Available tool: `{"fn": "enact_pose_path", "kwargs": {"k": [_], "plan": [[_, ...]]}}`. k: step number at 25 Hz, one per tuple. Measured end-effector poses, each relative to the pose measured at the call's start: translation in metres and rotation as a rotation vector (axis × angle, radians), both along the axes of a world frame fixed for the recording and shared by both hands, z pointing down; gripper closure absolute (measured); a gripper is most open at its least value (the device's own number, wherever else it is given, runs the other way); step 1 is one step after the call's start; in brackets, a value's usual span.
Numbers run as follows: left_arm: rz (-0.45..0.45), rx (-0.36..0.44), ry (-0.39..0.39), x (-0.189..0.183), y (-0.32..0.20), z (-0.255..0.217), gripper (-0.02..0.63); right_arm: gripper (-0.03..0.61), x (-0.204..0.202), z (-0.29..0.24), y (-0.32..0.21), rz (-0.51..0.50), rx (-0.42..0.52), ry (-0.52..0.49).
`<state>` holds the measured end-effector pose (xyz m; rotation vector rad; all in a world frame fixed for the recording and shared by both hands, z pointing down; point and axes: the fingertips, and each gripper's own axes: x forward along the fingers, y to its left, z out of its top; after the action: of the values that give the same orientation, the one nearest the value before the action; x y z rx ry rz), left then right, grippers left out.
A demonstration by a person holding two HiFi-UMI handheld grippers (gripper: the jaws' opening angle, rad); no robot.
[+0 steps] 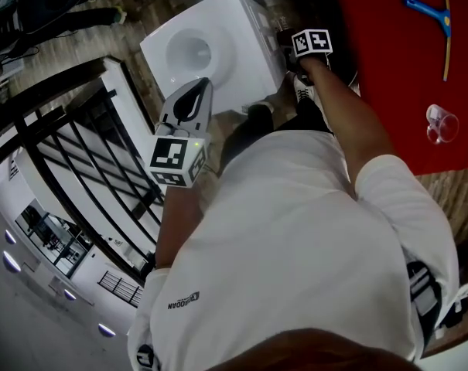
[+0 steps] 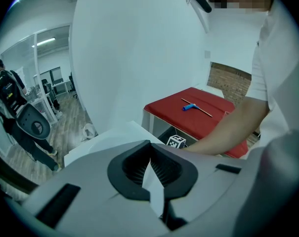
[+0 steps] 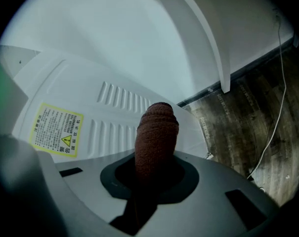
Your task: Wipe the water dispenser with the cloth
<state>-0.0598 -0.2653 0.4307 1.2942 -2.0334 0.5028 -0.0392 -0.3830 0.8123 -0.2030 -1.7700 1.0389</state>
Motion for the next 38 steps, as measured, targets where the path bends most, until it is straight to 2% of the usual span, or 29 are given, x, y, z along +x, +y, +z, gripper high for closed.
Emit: {"fn": "enact_pose_path", "kwargs": {"k": [4,7,14,19,23,26,30,38], "plan": [[0.006,0.016,0.006,0.0,-0.005,-0.002,0.621,0.528,0.003,-0.013,-0.011,0.023,0.007,-0.023],[-0.005,0.029,0.034,0.001,-0.003,0.001,0.621,0.528,0.0,-0.042,-0.019,0.037,-0.009,-0.087],[-0.017,0.069,0.019,-0.005,-0.001,-0.006,0.621,0.528,-0.017,-0.17,-0.042,0.129,-0.155,-0.304],[-0.008,0.089,-0.009,-0.005,-0.01,-0.018,0.621,0.528,-0.031,-0.254,-0.051,0.134,-0.209,-0.445],[-0.003,0.094,-0.028,-0.006,-0.013,-0.021,0.621,0.528,-0.052,-0.294,-0.042,0.096,-0.21,-0.536],[-0.011,0.101,-0.039,-0.008,-0.01,-0.025,0.621,0.528,-0.07,-0.305,-0.036,0.058,-0.183,-0.566],[-0.038,0.1,-0.053,-0.012,-0.002,-0.027,0.621,0.528,-0.095,-0.299,-0.033,0.047,-0.178,-0.558],[-0.099,0.084,-0.047,-0.016,0.015,-0.024,0.621,0.528,-0.123,-0.217,-0.026,0.01,-0.073,-0.432]]}}
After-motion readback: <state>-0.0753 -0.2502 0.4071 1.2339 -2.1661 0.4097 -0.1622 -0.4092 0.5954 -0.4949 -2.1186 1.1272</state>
